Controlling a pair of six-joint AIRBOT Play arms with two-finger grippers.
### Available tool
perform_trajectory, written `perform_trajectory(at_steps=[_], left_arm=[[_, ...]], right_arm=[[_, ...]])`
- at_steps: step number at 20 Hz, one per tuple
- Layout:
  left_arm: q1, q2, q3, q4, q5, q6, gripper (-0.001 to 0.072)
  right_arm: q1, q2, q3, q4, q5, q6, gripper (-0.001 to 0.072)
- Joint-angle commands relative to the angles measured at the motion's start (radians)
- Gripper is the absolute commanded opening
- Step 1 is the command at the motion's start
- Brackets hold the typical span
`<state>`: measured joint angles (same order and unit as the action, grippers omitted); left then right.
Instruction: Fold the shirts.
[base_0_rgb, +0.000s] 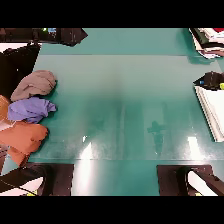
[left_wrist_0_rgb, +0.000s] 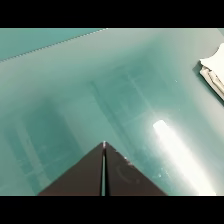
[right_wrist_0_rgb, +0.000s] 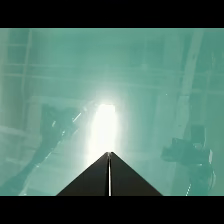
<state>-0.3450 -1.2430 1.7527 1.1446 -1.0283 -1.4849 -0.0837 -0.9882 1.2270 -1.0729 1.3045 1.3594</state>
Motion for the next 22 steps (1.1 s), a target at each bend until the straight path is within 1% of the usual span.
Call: perform_trajectory(at_steps=[1,3,5,6,7,8,9,10,11,12,15,16,20,22], left_arm=[[0.0,0.0,0.0,0.0,0.0,0.0,0.003],[0.0,0.0,0.0,0.0,0.004,0.0,0.003],[0.0,0.0,0.0,0.0,0.075,0.0,0.003],[0.0,0.0,0.0,0.024,0.076,0.012,0.0032],[0.004,0.0,0.0,0.097,0.067,0.049,0.0102],[0.004,-0.001,0.0,0.222,0.049,0.04,0.0417],[0.004,-0.009,0.0,0.406,0.024,-0.018,0.0549],[0.01,-0.027,-0.002,0.599,-0.011,-0.07,0.0551],[0.035,-0.048,-0.016,0.756,-0.044,-0.127,0.0551],[0.08,-0.068,-0.04,0.811,-0.063,-0.167,0.0551],[0.258,-0.128,-0.175,0.779,-0.069,-0.246,0.0551],[0.31,-0.148,-0.228,0.749,-0.055,-0.253,0.0552],[0.484,-0.24,-0.412,0.547,0.052,-0.253,0.0552],[0.534,-0.285,-0.443,0.511,0.076,-0.251,0.0551]], right_arm=[[0.001,0.001,0.0,0.0,0.006,0.0,0.0014],[0.001,0.001,0.0,0.0,0.008,0.0,0.0014],[0.001,0.001,0.0,0.0,0.007,0.001,0.0014],[0.001,0.001,0.0,0.0,0.007,0.001,0.0015],[0.001,0.001,0.0,0.0,0.007,0.001,0.0015],[0.001,0.001,0.0,0.002,0.008,0.001,0.0014],[0.001,0.001,0.0,0.006,0.008,0.001,0.0015],[0.001,0.001,0.0,0.008,0.008,0.001,0.0015],[0.001,0.001,0.0,0.008,0.008,0.001,0.0014],[0.001,0.001,0.0,0.008,0.008,0.001,0.0015],[0.001,0.001,0.0,0.008,0.008,0.001,0.0015],[0.001,0.001,0.0,0.008,0.008,0.001,0.0014],[0.001,0.001,0.0,0.008,0.008,0.002,0.0015],[0.001,0.001,0.0,0.008,0.008,0.002,0.0015]])
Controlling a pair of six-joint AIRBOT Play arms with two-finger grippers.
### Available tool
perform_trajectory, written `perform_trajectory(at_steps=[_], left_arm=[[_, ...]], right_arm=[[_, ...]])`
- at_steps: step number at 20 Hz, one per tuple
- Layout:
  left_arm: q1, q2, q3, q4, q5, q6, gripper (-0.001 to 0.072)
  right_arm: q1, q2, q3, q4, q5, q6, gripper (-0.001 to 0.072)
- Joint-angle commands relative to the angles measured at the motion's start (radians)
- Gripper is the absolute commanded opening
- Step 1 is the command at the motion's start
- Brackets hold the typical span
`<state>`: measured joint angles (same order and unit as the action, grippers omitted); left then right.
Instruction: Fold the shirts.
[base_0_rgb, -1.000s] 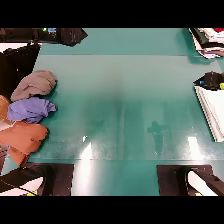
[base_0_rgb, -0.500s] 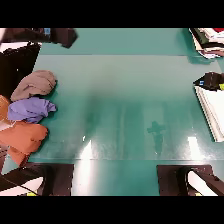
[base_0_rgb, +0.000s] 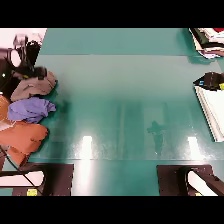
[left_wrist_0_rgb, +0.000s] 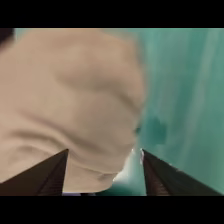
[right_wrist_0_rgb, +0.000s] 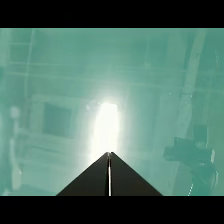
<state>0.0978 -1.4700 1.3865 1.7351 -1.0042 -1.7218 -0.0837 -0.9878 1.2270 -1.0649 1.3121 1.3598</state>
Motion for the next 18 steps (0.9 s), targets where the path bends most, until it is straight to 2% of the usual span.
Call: perform_trajectory(at_steps=[1,5,6,7,8,12,15,18], left_arm=[[0.106,-0.075,-0.077,-0.079,0.052,-0.014,0.0551],[0.115,-0.083,-0.068,-0.079,0.06,-0.015,0.0533],[0.115,-0.082,-0.055,-0.086,0.05,-0.016,0.034],[0.115,-0.078,-0.032,-0.092,0.034,-0.014,0.0111],[0.114,-0.074,0.003,-0.097,0.003,-0.013,0.0031],[0.107,0.035,0.203,-0.107,-0.091,0.038,0.003],[0.083,0.212,0.378,-0.224,-0.124,0.114,0.0029],[-0.03,0.365,0.509,-0.252,-0.202,0.175,0.0029]], right_arm=[[0.001,0.0,0.0,0.0,0.0,0.001,0.0015],[0.001,0.0,0.0,0.0,-0.001,0.001,0.0014],[0.001,0.0,0.0,0.0,-0.001,0.001,0.0015],[0.001,0.0,0.0,0.0,-0.001,0.001,0.0014],[0.001,0.0,0.0,0.001,-0.001,0.001,0.0014],[0.001,0.003,0.055,0.001,0.014,0.001,0.0014],[0.001,0.002,0.196,0.0,0.013,0.001,0.0014],[0.001,0.003,0.322,0.0,-0.005,0.001,0.0015]])
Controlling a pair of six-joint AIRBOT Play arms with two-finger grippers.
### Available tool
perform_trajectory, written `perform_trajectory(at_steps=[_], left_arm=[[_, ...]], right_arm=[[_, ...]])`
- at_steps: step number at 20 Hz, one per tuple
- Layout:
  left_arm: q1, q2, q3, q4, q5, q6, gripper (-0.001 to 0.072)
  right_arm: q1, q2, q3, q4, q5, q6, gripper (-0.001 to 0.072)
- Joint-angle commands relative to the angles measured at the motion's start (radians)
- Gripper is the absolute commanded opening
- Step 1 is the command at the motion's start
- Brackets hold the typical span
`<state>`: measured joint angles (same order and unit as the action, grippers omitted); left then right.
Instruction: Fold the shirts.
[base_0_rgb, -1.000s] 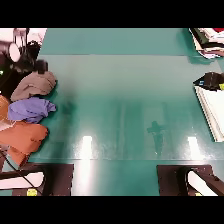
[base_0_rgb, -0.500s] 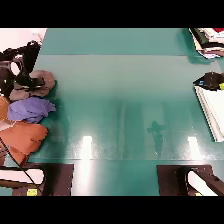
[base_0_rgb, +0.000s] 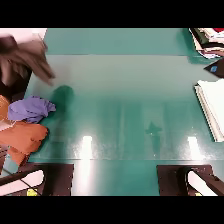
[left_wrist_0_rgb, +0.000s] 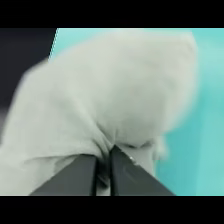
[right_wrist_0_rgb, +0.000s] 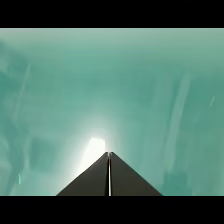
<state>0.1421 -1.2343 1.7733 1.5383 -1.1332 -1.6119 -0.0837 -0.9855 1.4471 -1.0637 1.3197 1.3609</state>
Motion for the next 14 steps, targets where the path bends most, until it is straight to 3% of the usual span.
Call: perform_trajectory(at_steps=[1,7,11,12,13,14], left_arm=[[-0.139,0.174,0.131,-0.054,-0.086,0.068,0.0028],[-0.555,0.15,0.016,-0.057,-0.241,0.04,0.0029],[-0.732,0.056,-0.22,-0.129,-0.11,0.043,0.0032],[-0.748,0.031,-0.267,-0.135,-0.04,0.058,0.0167],[-0.748,0.008,-0.29,-0.133,0.014,0.056,0.0426],[-0.726,-0.011,-0.288,-0.125,0.039,0.053,0.0505]], right_arm=[[0.001,0.0,0.138,-0.001,-0.012,0.0,0.0015],[0.001,0.0,0.229,0.0,0.0,0.0,0.0015],[0.001,0.0,0.228,-0.001,0.017,0.0,0.0015],[0.001,0.0,0.227,-0.002,0.021,0.0,0.0014],[0.001,0.0,0.227,-0.002,0.024,0.0,0.0015],[0.001,0.0,0.227,-0.002,0.027,0.0,0.0014]])
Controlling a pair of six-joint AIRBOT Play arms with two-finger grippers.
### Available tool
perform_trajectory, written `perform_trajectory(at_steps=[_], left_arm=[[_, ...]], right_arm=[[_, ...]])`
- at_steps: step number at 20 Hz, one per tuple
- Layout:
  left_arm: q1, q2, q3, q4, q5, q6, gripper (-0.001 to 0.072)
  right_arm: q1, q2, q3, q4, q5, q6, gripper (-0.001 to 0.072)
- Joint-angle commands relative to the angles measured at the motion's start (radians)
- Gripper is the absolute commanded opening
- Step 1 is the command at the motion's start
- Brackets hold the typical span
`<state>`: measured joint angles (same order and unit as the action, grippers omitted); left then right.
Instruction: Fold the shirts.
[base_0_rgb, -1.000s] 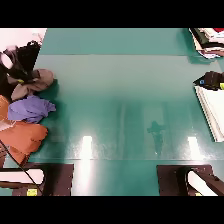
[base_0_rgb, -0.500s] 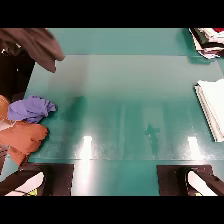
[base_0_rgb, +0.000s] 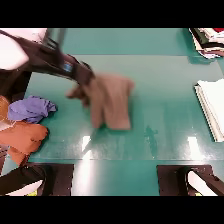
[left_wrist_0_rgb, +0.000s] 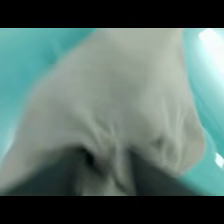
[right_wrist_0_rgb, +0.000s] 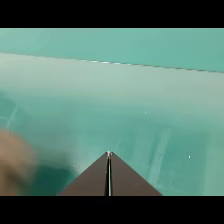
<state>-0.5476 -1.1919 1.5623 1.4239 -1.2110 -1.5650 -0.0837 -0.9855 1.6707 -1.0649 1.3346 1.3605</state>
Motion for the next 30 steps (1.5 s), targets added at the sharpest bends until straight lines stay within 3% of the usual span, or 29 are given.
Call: perform_trajectory(at_steps=[1,6,8,10,13,15,23,30], left_arm=[[-0.003,-0.06,-0.077,-0.01,0.127,-0.005,0.0505],[0.261,-0.06,-0.159,-0.035,-0.036,-0.025,0.05],[0.326,-0.06,-0.291,-0.129,-0.024,-0.022,0.05],[0.345,-0.061,-0.446,-0.304,0.042,0.044,0.05],[0.342,-0.061,-0.65,-0.632,0.122,0.211,0.05],[0.342,-0.061,-0.738,-0.769,0.146,0.317,0.0501],[0.341,-0.072,-0.799,-0.863,0.383,0.343,0.0501],[0.211,-0.202,-0.777,-0.906,0.475,0.359,0.0501]], right_arm=[[0.001,0.0,0.004,0.0,0.019,0.0,0.0014],[0.001,0.0,0.004,0.0,0.035,0.0,0.0014],[0.001,0.0,0.004,0.0,0.036,0.0,0.0014],[0.001,0.0,0.004,0.0,0.035,0.0,0.0014],[0.001,-0.001,0.004,0.0,0.035,0.0,0.0015],[0.001,-0.003,0.004,0.0,0.035,0.0,0.0014],[0.001,-0.003,0.004,0.0,0.038,0.0,0.0014],[0.001,-0.003,0.004,0.0,0.04,0.0,0.0014]])
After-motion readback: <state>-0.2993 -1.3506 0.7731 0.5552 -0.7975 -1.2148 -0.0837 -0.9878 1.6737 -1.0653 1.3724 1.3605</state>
